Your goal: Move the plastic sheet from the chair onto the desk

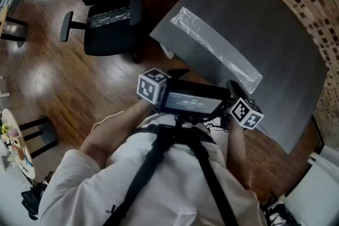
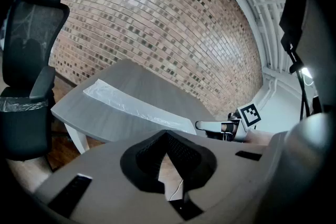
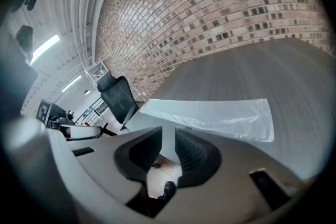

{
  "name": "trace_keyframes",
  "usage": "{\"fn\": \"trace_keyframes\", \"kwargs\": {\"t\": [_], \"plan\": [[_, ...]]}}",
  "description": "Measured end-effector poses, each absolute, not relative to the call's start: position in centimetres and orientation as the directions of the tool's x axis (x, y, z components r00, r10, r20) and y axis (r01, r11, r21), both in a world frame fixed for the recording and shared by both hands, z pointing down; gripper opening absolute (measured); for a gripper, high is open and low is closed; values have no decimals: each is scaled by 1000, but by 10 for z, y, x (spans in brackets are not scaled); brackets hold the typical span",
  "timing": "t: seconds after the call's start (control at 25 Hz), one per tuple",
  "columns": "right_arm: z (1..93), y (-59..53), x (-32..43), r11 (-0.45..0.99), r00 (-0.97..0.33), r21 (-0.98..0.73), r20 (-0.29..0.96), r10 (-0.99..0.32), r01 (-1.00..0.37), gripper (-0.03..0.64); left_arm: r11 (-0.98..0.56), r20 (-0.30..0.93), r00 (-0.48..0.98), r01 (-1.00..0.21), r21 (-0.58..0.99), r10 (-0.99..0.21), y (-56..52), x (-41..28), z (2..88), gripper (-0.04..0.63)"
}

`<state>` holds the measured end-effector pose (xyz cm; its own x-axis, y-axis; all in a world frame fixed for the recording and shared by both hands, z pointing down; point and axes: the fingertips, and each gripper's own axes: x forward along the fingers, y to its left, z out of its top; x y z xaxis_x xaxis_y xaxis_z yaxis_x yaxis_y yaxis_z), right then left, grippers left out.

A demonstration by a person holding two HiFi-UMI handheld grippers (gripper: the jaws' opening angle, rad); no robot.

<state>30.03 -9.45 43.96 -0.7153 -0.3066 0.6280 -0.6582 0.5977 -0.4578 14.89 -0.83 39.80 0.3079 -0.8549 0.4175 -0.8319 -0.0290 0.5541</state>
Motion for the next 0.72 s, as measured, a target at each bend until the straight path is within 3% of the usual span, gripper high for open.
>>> {"fn": "trace_keyframes", "kwargs": {"t": [0.72], "plan": [[441,-97,313,607,-724,-456,615,-314,-650,81,-74,395,335,-833,548,-856,-16,178,395,0]]}}
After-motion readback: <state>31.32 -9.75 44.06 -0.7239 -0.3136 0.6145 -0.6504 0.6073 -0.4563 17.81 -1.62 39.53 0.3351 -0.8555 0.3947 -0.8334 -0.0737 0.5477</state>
